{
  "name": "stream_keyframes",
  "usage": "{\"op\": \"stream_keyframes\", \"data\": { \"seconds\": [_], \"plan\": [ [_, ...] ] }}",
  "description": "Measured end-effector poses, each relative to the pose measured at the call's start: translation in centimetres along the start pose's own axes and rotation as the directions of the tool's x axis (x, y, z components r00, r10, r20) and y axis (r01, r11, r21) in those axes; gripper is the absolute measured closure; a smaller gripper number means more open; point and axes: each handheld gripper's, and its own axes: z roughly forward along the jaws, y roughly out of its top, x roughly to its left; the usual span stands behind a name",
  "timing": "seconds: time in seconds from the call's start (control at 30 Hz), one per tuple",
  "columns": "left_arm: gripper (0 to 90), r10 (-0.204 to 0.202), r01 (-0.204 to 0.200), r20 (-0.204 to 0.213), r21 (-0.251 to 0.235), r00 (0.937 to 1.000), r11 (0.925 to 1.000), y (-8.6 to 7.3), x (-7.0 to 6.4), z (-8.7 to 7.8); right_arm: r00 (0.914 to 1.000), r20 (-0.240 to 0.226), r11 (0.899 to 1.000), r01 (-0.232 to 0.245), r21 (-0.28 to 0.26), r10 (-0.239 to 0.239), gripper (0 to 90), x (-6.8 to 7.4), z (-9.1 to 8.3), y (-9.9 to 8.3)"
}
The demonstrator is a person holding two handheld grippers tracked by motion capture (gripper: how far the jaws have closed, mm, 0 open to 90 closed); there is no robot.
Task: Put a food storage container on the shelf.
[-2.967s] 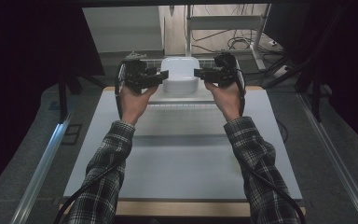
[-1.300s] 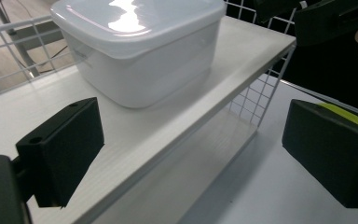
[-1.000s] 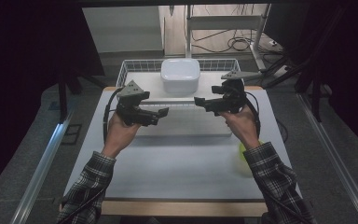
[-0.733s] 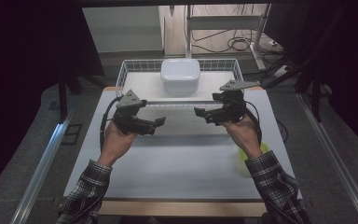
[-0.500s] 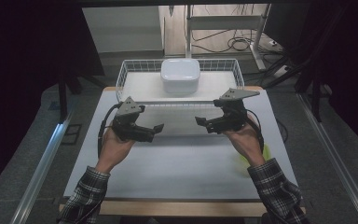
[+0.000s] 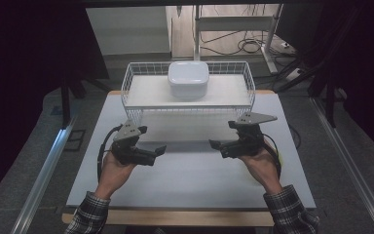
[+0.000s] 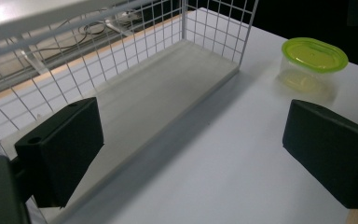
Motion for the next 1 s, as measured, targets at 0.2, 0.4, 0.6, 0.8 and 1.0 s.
{"op": "stream_keyframes", "data": {
  "seconds": [0.2,0.4,0.6,0.8,1.0],
  "plan": [
    [4.6,-0.018,0.018,-0.004,0.003,0.9998,0.9998,-1.9,-0.4,-0.3,0.9996,0.026,1.000,-0.005,0.009,0.005,2.5,0.4,-0.5,-2.1],
    [4.6,-0.017,0.018,-0.012,0.027,0.9998,0.9995,-3.3,-0.9,-0.3,0.9985,0.054,1.000,-0.012,0.012,0.012,2.3,0.5,-1.1,-3.6],
    [4.7,-0.016,0.016,-0.019,0.027,0.9997,0.9995,-5.0,-1.8,-0.4,0.9979,0.062,0.999,-0.020,0.026,0.019,3.2,0.8,-1.3,-5.5],
    [4.8,-0.018,0.019,-0.029,0.032,0.9994,0.9993,-6.9,-2.3,-0.2,0.9968,0.075,0.999,-0.032,0.042,0.029,4.3,1.2,-1.2,-7.5],
    [4.7,-0.021,0.023,-0.049,0.037,0.9986,0.9991,-8.7,-2.9,-0.4,0.9963,0.086,0.998,-0.009,0.056,0.004,4.3,2.1,-0.9,-8.9]
  ]
}}
